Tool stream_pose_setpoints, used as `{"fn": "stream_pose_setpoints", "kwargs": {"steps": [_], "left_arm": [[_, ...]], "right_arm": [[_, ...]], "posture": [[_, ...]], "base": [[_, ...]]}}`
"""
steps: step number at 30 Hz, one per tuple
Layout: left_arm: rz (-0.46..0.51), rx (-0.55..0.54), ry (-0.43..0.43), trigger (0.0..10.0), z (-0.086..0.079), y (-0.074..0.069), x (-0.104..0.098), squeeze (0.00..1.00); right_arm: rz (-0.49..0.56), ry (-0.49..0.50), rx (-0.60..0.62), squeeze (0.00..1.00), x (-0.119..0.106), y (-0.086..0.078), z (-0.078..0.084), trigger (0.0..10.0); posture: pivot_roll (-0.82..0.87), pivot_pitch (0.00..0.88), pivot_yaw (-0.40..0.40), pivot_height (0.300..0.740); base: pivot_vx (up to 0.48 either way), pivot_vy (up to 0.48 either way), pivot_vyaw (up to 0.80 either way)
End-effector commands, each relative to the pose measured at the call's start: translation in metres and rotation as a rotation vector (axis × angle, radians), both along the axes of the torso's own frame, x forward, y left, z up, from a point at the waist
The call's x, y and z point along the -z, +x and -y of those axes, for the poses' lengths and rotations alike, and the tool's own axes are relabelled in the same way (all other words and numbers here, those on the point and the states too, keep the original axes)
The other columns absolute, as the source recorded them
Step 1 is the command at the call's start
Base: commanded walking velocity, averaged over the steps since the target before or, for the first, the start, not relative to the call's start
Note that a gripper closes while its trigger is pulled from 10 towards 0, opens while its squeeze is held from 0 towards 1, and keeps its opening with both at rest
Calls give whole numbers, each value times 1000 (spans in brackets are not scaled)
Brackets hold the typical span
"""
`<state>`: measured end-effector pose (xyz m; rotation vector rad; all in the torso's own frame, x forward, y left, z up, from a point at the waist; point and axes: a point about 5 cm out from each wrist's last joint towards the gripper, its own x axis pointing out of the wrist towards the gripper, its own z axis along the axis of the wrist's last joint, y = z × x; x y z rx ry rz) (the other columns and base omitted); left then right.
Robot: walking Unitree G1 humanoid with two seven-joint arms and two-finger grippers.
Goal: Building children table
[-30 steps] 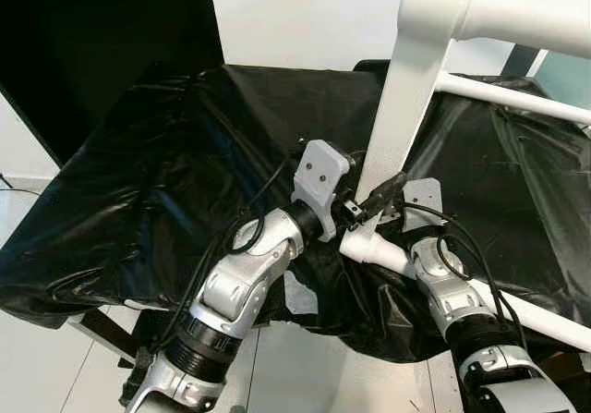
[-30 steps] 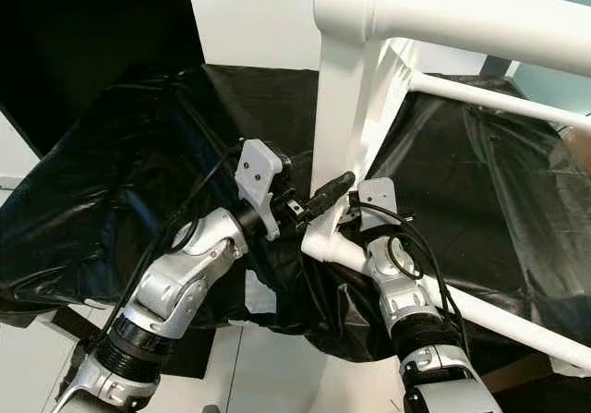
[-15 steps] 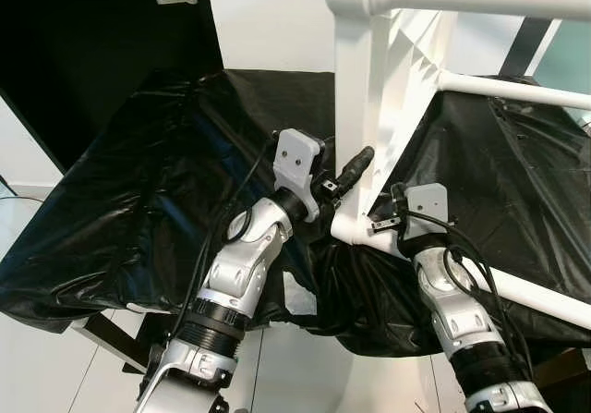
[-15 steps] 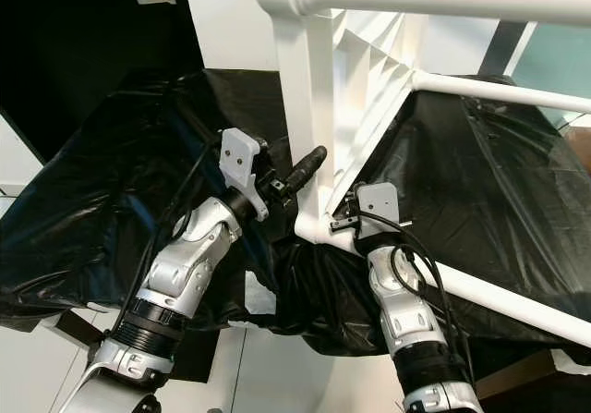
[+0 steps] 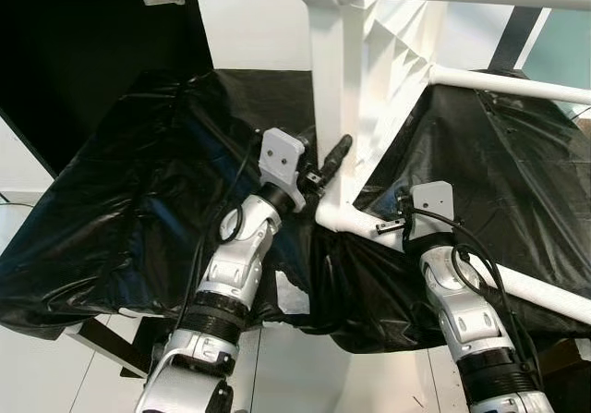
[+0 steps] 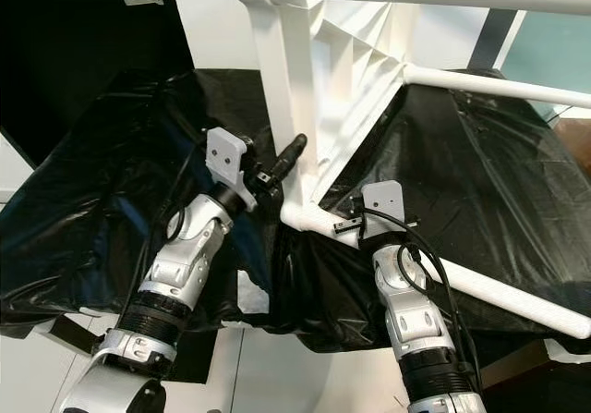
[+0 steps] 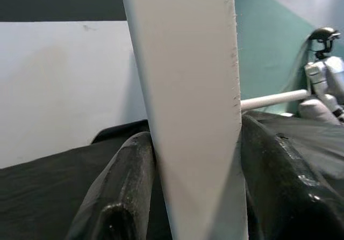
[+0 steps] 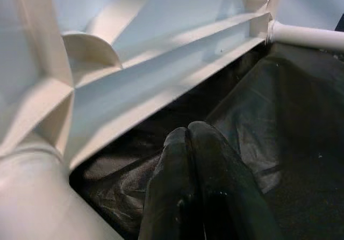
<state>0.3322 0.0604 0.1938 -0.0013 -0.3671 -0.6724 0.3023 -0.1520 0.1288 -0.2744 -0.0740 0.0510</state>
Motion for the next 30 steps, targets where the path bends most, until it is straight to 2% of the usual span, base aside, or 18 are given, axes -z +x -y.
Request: {"fn": "stream_pose_setpoints", "kwargs": {"steps": [1, 9, 10, 14, 18, 21, 25, 30], "left_arm": [[-147, -338, -5, 0, -24, 9, 31, 0], [-162, -314, 9, 0, -25, 3, 47, 0], [-167, -342, 23, 0, -34, 0, 58, 0], [-168, -359, 31, 0, -39, -1, 62, 0], [-159, -426, 49, 0, -56, -8, 74, 0], [-154, -465, 48, 0, -63, -10, 76, 0], [-167, -479, 43, 0, -68, -14, 82, 0], [-166, -483, 45, 0, -70, -17, 86, 0]], "right_arm": [[-34, 18, 13, 0, 6, -2, 3, 10000], [-37, 58, 73, 0, 5, -11, 9, 10000], [-82, 44, 119, 0, 12, -14, 18, 10000], [-101, 32, 146, 0, 14, -14, 23, 10000], [-160, -13, 209, 0, 15, 4, 46, 10000], [-150, -2, 214, 0, 8, 8, 51, 10000], [-115, 18, 197, 0, 4, 5, 46, 10000], [-131, 26, 141, 0, 11, -5, 27, 10000]], "posture": [[-99, 20, 39, 740], [-105, 20, 42, 740], [-118, 22, 47, 740], [-118, 22, 47, 740], [-121, 19, 48, 740], [-116, 18, 45, 740], [-104, 19, 39, 740], [-100, 21, 40, 740]], "base": [[0, 0, 0], [0, 0, 0], [0, 0, 0], [0, 0, 0], [0, 0, 0], [0, 0, 0], [0, 0, 0], [0, 0, 0]]}}
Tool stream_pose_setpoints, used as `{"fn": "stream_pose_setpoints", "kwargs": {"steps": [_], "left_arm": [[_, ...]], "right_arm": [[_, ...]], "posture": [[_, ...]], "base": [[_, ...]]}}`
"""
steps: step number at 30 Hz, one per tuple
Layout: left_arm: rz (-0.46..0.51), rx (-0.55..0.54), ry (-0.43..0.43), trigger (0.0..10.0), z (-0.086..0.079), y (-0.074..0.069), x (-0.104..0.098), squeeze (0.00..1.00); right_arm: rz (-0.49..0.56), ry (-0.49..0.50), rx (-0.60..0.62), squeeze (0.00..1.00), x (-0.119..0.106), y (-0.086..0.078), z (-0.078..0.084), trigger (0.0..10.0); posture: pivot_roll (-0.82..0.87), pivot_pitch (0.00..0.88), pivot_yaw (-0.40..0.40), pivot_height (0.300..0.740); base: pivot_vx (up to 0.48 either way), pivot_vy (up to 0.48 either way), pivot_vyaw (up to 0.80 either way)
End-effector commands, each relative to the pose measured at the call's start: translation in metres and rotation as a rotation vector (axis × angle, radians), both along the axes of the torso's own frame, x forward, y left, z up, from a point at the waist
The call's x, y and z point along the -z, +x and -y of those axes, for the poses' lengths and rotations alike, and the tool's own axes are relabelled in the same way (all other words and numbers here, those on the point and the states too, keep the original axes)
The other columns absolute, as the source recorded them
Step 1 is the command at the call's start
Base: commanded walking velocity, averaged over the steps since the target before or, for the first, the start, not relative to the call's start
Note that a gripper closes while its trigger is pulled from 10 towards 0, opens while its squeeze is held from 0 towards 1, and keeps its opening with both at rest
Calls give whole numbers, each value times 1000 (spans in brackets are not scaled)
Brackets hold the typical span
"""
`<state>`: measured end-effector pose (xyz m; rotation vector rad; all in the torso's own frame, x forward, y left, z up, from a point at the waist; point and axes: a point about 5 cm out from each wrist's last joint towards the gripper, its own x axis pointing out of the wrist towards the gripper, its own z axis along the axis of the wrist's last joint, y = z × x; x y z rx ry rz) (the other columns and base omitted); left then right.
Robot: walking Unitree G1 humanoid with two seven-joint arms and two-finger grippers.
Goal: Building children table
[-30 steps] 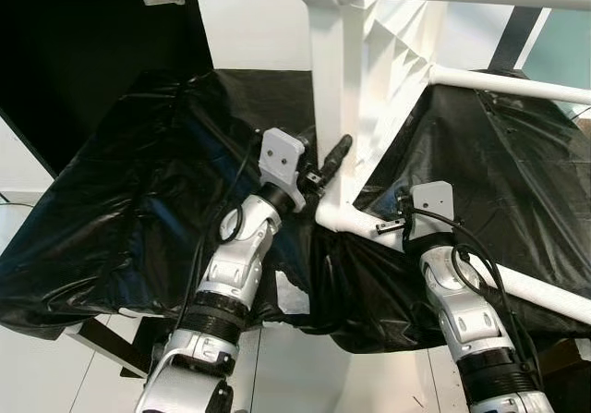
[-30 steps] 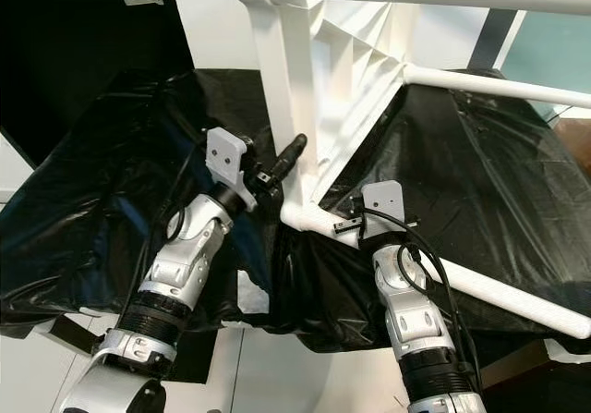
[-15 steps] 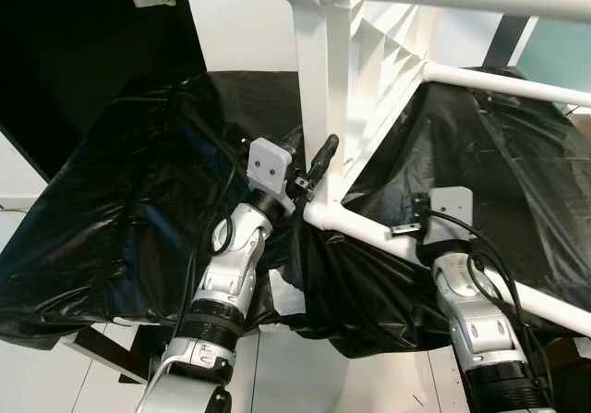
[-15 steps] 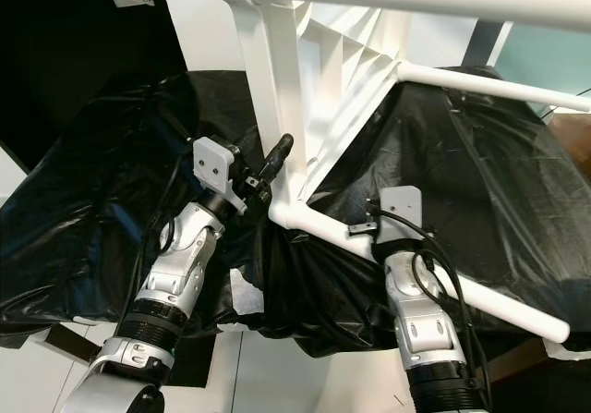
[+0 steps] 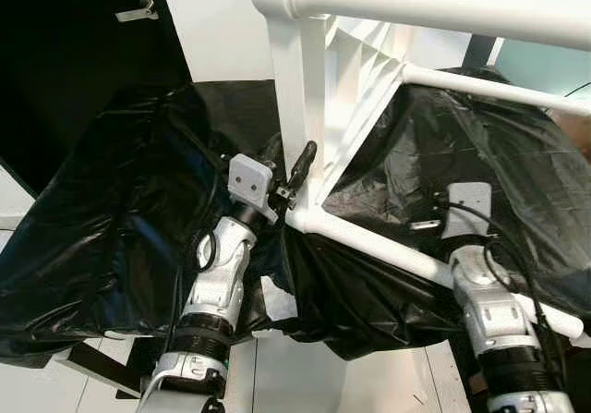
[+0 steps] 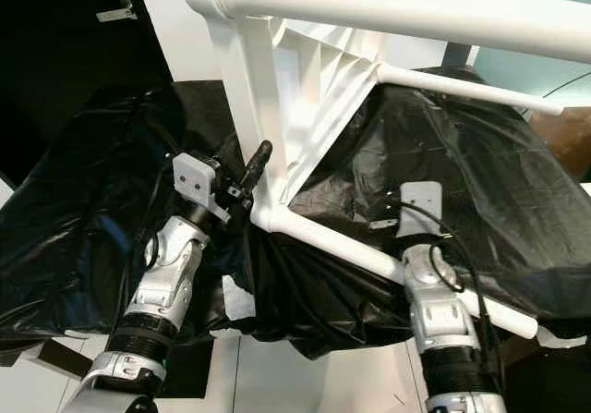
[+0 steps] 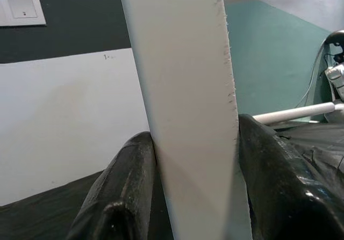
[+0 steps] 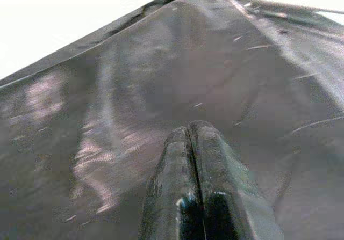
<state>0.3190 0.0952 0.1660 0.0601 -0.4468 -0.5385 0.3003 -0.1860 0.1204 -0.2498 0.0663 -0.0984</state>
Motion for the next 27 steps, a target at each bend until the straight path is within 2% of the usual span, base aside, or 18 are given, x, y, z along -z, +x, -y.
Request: {"fn": "stream_pose_setpoints", "kwargs": {"steps": [1, 5, 9, 11, 15, 20, 21, 22, 23, 27], "left_arm": [[-253, -348, 6, 0, -35, -4, 58, 0], [-265, -444, 33, 0, -49, -7, 68, 0], [-260, -461, 40, 0, -53, -7, 69, 0], [-238, -482, 59, 0, -55, -6, 68, 0], [-261, -522, 58, 0, -62, -7, 75, 0], [-278, -457, -6, 0, -54, -7, 75, 0], [-279, -397, -40, 0, -45, -8, 74, 0], [-279, -397, -40, 0, -45, -8, 74, 0], [-281, -311, -70, 10000, -29, -10, 73, 0], [-296, -280, -79, 10000, -21, -11, 75, 0]], "right_arm": [[-11, 2, -25, 0, 2, -3, -6, 10000], [-34, 11, -46, 0, 9, -9, -18, 10000], [-29, 10, -40, 0, 8, -9, -16, 10000], [-25, 2, -26, 0, 5, -8, -8, 10000], [-19, -1, -15, 0, 2, -8, -3, 10000], [-14, 2, -29, 0, 1, -8, -5, 10000], [-14, 3, -40, 0, 1, -8, -8, 10000], [-14, 3, -40, 0, 1, -8, -8, 10000], [-15, 5, -62, 0, 1, -9, -15, 10000], [-16, 8, -73, 0, 2, -10, -18, 10000]], "posture": [[-100, 21, 40, 740], [-113, 26, 50, 740], [-117, 26, 52, 740], [-120, 25, 54, 740], [-124, 23, 52, 740], [-121, 22, 50, 740], [-119, 22, 48, 740], [-119, 22, 48, 740], [-121, 22, 48, 740], [-125, 23, 49, 740]], "base": [[0, 0, 0], [0, 0, 0], [0, 0, 0], [0, 0, 0], [0, 0, 0], [0, 0, 0], [0, 0, 0], [0, 0, 0], [0, 0, 0], [0, 0, 0]]}}
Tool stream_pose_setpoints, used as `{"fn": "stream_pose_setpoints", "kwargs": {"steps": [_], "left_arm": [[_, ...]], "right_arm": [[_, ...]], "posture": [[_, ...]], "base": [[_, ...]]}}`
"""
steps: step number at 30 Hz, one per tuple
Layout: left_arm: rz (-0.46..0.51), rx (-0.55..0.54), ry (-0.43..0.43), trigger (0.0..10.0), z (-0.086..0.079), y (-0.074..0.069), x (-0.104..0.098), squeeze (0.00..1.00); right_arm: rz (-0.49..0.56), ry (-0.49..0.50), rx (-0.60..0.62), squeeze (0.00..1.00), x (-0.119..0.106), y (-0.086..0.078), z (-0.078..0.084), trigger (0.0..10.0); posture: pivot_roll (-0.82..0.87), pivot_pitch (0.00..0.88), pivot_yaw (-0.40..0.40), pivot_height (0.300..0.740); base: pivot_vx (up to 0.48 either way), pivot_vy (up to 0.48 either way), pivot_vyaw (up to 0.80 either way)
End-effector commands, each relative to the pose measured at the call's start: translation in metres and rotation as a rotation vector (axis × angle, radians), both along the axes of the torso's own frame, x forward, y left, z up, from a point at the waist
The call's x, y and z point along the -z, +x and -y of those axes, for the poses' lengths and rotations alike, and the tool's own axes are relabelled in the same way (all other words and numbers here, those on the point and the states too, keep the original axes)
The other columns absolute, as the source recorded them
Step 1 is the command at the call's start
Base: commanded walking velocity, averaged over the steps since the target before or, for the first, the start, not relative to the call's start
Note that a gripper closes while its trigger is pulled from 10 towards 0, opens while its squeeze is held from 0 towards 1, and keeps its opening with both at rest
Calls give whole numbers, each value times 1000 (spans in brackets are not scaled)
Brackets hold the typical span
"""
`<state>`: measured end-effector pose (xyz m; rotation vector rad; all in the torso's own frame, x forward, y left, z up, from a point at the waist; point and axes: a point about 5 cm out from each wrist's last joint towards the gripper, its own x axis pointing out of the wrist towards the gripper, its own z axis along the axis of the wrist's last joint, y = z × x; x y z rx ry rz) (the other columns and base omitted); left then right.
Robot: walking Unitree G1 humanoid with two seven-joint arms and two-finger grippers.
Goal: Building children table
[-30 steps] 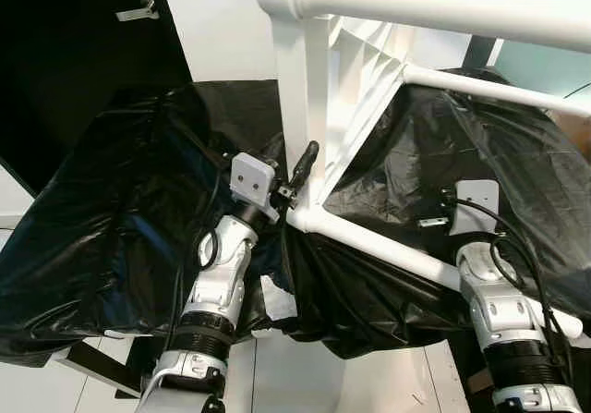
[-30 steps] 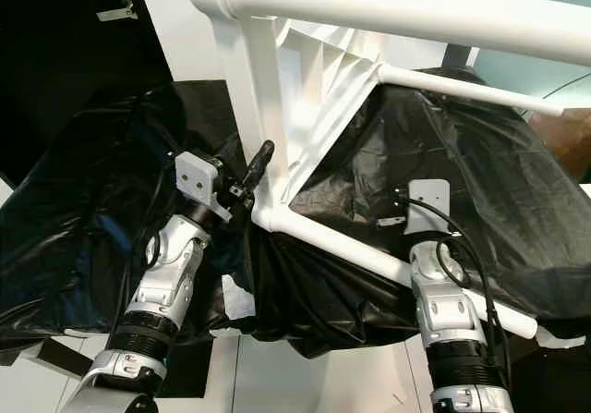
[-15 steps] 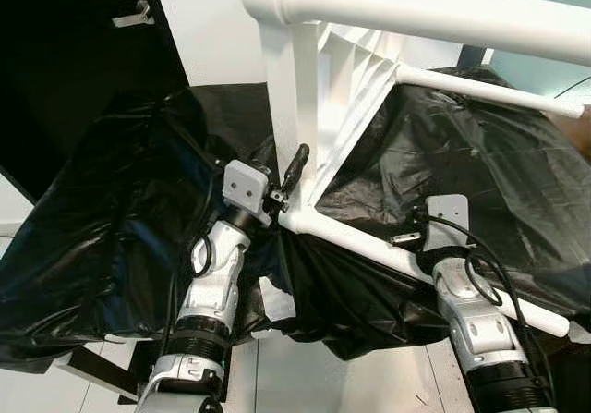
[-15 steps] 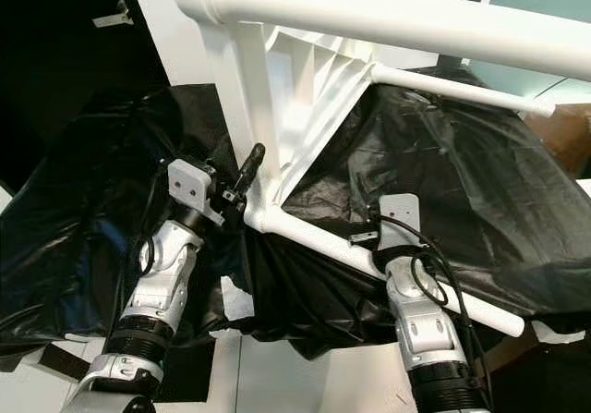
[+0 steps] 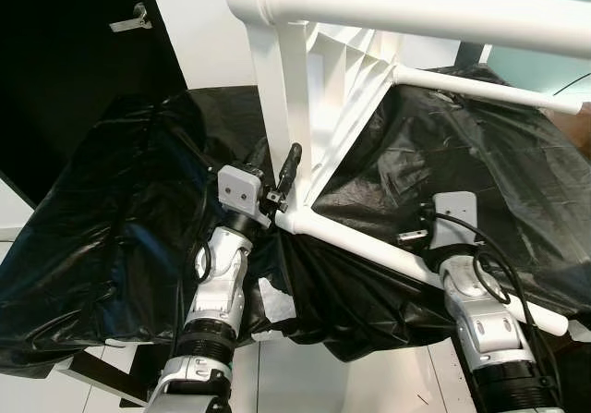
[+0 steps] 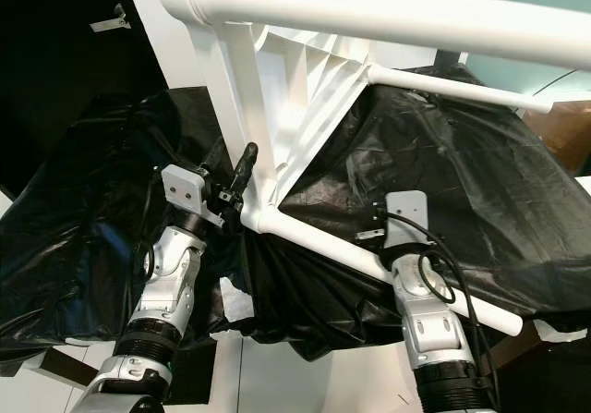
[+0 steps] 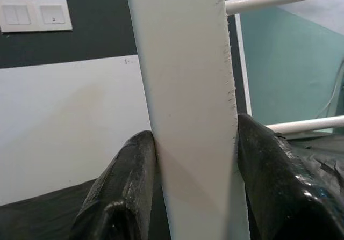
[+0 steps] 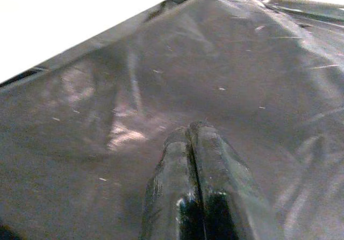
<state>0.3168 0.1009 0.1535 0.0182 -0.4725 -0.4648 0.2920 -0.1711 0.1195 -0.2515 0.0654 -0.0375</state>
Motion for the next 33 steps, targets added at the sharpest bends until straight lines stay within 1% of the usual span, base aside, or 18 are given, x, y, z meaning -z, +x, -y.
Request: {"fn": "stream_pose_setpoints", "kwargs": {"steps": [1, 6, 13, 17, 18, 20, 23, 24, 25, 27, 28, 31, 33], "left_arm": [[-314, -210, -29, 10000, -15, -9, 63, 0], [-327, -163, -26, 10000, -11, -9, 66, 0], [-313, -158, -19, 10000, -9, -7, 64, 0], [-308, -151, -25, 10000, -7, -7, 62, 0], [-307, -135, -36, 10000, -6, -7, 62, 0], [-286, -47, -61, 10000, 3, -10, 58, 0], [-278, -24, -64, 10000, 5, -11, 57, 0], [-261, 24, -68, 10000, 11, -12, 55, 0], [-253, 94, -74, 10000, 20, -14, 53, 0], [-250, 200, -76, 10000, 33, -17, 51, 0], [-250, 200, -76, 10000, 33, -17, 51, 0], [-263, 311, -62, 10000, 44, -20, 51, 0], [-264, 323, -60, 10000, 45, -20, 51, 0]], "right_arm": [[-9, 7, -13, 0, 1, -1, -3, 10000], [-16, 9, -6, 0, 3, -4, -1, 10000], [-16, 11, -1, 0, 3, -4, -2, 10000], [-16, 12, -3, 0, 3, -4, -2, 10000], [-17, 12, -4, 0, 3, -3, -3, 10000], [-18, 13, -9, 0, 3, -3, -4, 10000], [-18, 13, -9, 0, 3, -3, -5, 10000], [-18, 13, -10, 0, 3, -3, -5, 10000], [-18, 13, -11, 0, 3, -2, -5, 10000], [-18, 13, -14, 0, 3, -1, -5, 10000], [-18, 13, -14, 0, 3, -1, -5, 10000], [-15, 14, -14, 0, 2, 0, -6, 10000], [-14, 14, -14, 0, 2, 0, -6, 10000]], "posture": [[-125, 23, 49, 740], [-128, 25, 54, 740], [-128, 24, 55, 740], [-128, 24, 55, 740], [-125, 25, 55, 740], [-124, 23, 53, 740], [-124, 23, 53, 740], [-122, 21, 52, 740], [-118, 18, 51, 740], [-120, 16, 52, 740], [-120, 16, 52, 740], [-127, 15, 57, 740], [-127, 15, 57, 740]], "base": [[0, 0, 0], [0, 0, 0], [0, 0, 0], [0, 0, 0], [0, 0, 0], [0, 0, 0], [0, 0, 0], [0, 0, 0], [0, 0, 0], [0, 0, 0], [0, 0, 0], [0, 0, 0], [0, 0, 0]]}}
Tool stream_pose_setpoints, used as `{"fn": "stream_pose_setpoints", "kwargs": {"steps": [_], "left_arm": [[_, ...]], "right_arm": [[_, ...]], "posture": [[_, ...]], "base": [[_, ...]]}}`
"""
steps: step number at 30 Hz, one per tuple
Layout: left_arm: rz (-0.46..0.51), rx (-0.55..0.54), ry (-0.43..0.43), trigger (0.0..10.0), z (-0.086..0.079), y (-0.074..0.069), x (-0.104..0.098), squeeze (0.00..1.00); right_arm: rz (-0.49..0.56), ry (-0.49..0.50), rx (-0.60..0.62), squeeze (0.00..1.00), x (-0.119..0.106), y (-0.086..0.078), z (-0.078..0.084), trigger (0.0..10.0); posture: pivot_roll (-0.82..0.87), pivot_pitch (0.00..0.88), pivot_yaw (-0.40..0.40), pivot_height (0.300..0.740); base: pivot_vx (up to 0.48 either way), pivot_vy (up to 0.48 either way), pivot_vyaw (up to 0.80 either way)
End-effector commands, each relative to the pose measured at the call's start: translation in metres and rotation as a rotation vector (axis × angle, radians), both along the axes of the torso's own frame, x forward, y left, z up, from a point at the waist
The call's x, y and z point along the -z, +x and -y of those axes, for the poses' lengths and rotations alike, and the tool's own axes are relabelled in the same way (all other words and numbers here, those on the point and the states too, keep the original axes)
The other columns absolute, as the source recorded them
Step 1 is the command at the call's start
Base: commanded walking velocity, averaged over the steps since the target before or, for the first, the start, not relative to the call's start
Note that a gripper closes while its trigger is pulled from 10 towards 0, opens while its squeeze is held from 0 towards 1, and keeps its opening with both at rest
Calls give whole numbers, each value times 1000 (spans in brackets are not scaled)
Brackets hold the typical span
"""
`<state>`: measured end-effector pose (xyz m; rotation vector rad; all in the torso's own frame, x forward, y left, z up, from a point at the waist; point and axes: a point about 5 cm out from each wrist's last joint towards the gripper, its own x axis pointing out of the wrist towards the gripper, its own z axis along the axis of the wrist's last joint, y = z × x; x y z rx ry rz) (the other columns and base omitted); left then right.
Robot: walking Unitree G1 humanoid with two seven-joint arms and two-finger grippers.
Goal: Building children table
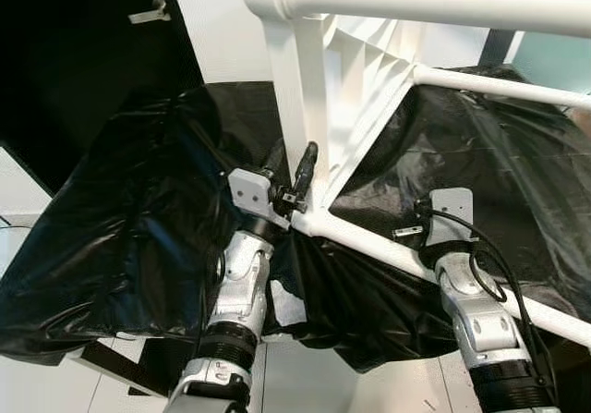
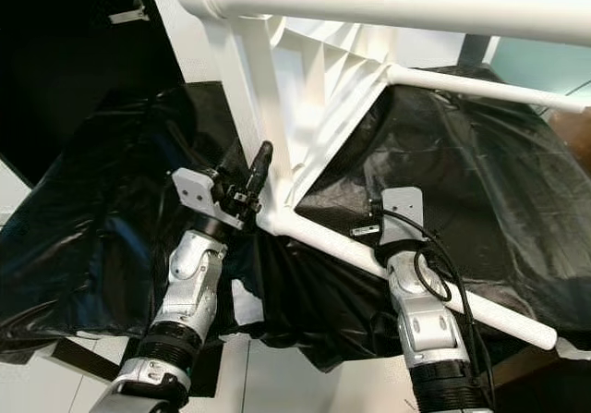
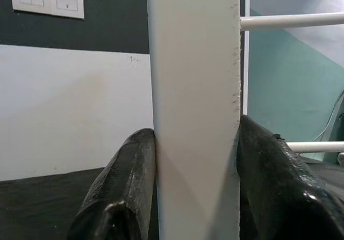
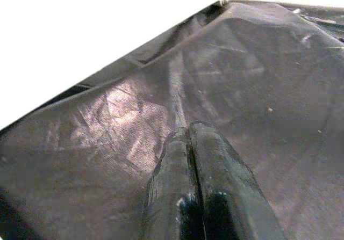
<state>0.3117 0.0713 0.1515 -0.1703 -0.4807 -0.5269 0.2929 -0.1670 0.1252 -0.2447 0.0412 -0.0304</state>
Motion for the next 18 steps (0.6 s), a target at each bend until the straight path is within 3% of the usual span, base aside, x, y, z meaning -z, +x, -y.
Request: {"fn": "stream_pose_setpoints", "kwargs": {"steps": [1, 2, 8, 9, 10, 11, 12, 18], "left_arm": [[-210, 254, 110, 10000, 16, -16, 49, 733], [-215, 270, 107, 10000, 16, -17, 51, 1000], [-223, 307, 115, 10000, 17, -21, 54, 1000], [-223, 312, 120, 10000, 17, -21, 54, 729], [-223, 312, 120, 10000, 17, -21, 54, 729], [-223, 318, 124, 10000, 18, -21, 54, 118], [-222, 322, 127, 10000, 18, -21, 54, 0], [-211, 330, 130, 10000, 21, -18, 51, 0]], "right_arm": [[-37, 8, -3, 0, 8, -1, -2, 10000], [-37, 8, -1, 0, 8, -2, -2, 10000], [-43, 10, 6, 0, 11, -5, -1, 10000], [-44, 11, 7, 0, 11, -5, -1, 10000], [-44, 11, 7, 0, 11, -5, -1, 10000], [-45, 12, 7, 0, 11, -5, -1, 10000], [-46, 12, 7, 0, 11, -4, -1, 10000], [-45, 15, 4, 0, 11, -2, -3, 10000]], "posture": [[-132, 16, 60, 740], [-132, 17, 61, 740], [-132, 18, 62, 740], [-130, 18, 62, 740], [-130, 18, 62, 740], [-128, 16, 62, 740], [-128, 16, 62, 740], [-126, 8, 65, 740]], "base": [[0, 0, 0], [0, 0, 0], [0, 0, 0], [0, 0, 0], [0, 0, 0], [0, 0, 0], [0, 0, 0], [0, 0, 0]]}}
